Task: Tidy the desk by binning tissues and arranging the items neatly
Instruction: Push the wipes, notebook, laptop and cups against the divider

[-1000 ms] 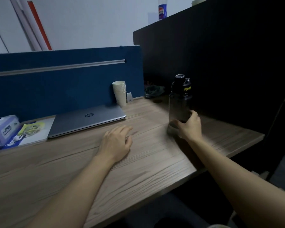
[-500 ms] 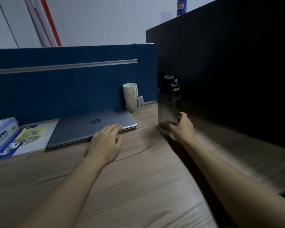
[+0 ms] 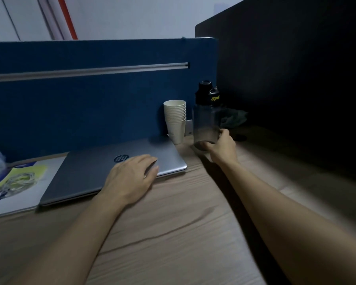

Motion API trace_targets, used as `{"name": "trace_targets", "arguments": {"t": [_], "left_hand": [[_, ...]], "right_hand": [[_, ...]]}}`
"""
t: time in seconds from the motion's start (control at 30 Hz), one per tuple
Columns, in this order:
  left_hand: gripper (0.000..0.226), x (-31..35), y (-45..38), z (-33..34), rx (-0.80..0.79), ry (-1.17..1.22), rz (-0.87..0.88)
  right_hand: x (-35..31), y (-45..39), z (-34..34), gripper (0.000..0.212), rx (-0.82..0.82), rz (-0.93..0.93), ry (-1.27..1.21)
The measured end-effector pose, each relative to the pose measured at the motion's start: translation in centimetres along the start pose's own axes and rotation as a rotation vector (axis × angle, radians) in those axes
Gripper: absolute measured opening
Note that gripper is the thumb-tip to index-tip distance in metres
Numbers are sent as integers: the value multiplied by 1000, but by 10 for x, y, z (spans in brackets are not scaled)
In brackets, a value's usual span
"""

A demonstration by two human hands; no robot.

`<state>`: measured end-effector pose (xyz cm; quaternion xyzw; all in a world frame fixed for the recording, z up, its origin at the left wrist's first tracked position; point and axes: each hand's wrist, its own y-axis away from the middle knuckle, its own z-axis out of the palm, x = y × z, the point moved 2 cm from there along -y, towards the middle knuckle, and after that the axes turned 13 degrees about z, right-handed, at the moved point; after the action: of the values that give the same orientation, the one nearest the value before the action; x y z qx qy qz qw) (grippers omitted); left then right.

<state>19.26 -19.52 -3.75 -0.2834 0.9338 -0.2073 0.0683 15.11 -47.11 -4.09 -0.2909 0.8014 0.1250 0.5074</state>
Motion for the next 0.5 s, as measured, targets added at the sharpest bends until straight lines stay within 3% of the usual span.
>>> {"name": "trace_targets", "arguments": {"t": [0.5], "left_hand": [[39, 1, -1, 1, 17, -7, 12]], "right_hand": [[-16, -40, 34, 76, 71, 33, 31]]}}
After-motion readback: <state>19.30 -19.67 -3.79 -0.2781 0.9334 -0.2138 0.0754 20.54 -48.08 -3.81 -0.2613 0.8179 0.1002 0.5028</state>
